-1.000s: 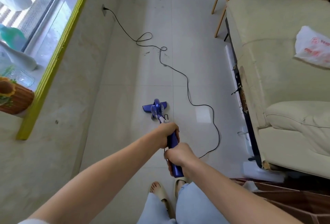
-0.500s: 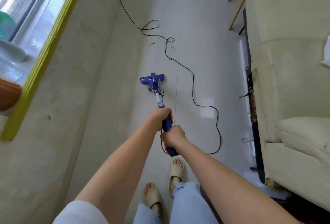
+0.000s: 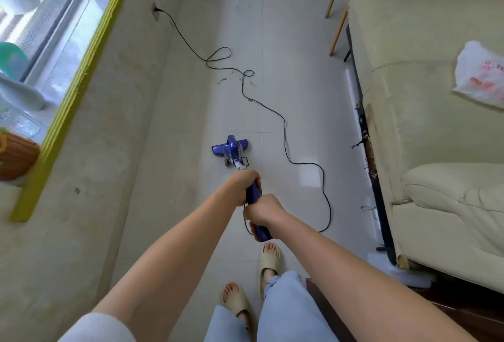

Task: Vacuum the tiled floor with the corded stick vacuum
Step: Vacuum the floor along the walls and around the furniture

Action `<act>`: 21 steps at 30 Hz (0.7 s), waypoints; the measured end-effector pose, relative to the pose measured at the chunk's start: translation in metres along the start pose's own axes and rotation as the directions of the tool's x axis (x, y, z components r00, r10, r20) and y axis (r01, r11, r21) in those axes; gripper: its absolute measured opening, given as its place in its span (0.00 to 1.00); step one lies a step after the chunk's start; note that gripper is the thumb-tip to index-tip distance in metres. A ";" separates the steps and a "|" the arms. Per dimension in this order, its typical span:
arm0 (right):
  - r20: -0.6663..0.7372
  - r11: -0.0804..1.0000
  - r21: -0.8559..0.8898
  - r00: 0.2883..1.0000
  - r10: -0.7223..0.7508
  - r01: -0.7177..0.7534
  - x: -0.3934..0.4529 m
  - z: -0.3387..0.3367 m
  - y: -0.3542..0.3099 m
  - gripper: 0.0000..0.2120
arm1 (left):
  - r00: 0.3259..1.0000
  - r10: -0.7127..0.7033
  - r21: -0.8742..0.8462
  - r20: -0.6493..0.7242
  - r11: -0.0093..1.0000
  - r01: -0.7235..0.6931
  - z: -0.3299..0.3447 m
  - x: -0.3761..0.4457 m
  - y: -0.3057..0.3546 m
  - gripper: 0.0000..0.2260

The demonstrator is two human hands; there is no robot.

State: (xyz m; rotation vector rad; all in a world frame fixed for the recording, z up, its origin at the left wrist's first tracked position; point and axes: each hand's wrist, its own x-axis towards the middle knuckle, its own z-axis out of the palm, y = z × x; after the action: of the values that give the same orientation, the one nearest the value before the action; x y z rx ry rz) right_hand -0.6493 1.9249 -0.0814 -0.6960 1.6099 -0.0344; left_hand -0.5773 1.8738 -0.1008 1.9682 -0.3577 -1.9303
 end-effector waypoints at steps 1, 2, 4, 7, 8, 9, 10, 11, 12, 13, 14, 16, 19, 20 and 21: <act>0.005 1.000 0.012 1.000 0.005 -0.005 -0.009 0.003 0.003 0.11 | 1.000 -0.002 -0.007 0.009 1.000 0.002 -0.001 -0.008 -0.005 0.12; 0.009 1.000 0.017 1.000 0.001 -0.001 -0.019 0.006 0.006 0.11 | 1.000 0.003 -0.014 0.014 1.000 -0.003 -0.003 -0.015 -0.011 0.12; 0.018 1.000 0.012 1.000 -0.006 0.006 -0.034 0.009 0.010 0.11 | 1.000 -0.001 -0.040 0.012 0.999 0.001 -0.004 -0.024 -0.020 0.11; 0.022 0.999 -0.041 1.000 -0.017 0.018 -0.062 0.010 0.017 0.07 | 0.999 0.021 -0.059 0.026 0.998 -0.020 -0.006 -0.039 -0.034 0.12; 0.034 0.999 -0.047 0.999 -0.013 0.014 -0.070 0.008 0.016 0.06 | 0.999 0.015 -0.065 0.041 0.998 -0.012 -0.007 -0.044 -0.035 0.11; 0.054 0.999 -0.042 0.999 -0.002 0.004 -0.078 0.005 0.014 0.06 | 0.998 0.006 -0.062 0.055 0.998 -0.002 -0.008 -0.050 -0.034 0.11; 0.066 0.999 -0.051 0.998 0.007 -0.003 -0.086 0.002 0.011 0.05 | 0.999 0.012 -0.031 0.046 0.999 -0.011 -0.008 -0.056 -0.033 0.09; 0.070 0.997 -0.078 0.997 0.012 -0.007 -0.092 -0.001 0.007 0.04 | 0.999 0.022 -0.020 0.027 1.000 -0.021 -0.008 -0.059 -0.031 0.06; 0.068 0.993 -0.118 0.998 0.015 -0.006 -0.098 -0.003 0.004 0.02 | 1.000 0.031 -0.005 -0.001 1.000 -0.031 -0.009 -0.059 -0.031 0.07; 0.067 0.989 -0.149 0.998 0.010 0.001 -0.104 -0.006 0.001 0.03 | 1.000 0.026 0.016 -0.011 1.000 -0.026 -0.008 -0.059 -0.028 0.11; 0.069 0.985 -0.170 0.998 0.006 0.005 -0.107 -0.008 -0.002 0.05 | 1.000 0.021 0.048 -0.003 0.999 -0.020 -0.008 -0.061 -0.025 0.10; 0.061 0.982 -0.186 0.998 -0.001 0.012 -0.110 -0.009 -0.006 0.08 | 1.000 0.010 0.083 0.019 0.996 -0.011 -0.009 -0.068 -0.021 0.09; 0.052 0.987 -0.159 0.999 -0.006 0.014 -0.109 -0.008 -0.009 0.08 | 1.000 -0.014 0.112 0.028 0.994 0.011 -0.010 -0.065 -0.016 0.15; 0.049 0.989 -0.148 0.999 -0.012 0.019 -0.106 -0.008 -0.009 0.07 | 1.000 -0.017 0.110 0.011 0.994 0.016 -0.008 -0.064 -0.014 0.10; 0.045 0.990 -0.137 0.999 -0.017 0.023 -0.103 -0.009 -0.009 0.07 | 1.000 -0.012 0.072 0.009 0.997 0.012 -0.006 -0.061 -0.014 0.04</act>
State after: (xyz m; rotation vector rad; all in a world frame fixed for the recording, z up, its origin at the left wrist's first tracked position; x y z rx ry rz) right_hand -0.6544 1.9607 0.0159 -0.8138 1.5739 0.0776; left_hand -0.5739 1.9123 -0.0512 2.0114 -0.4248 -1.9602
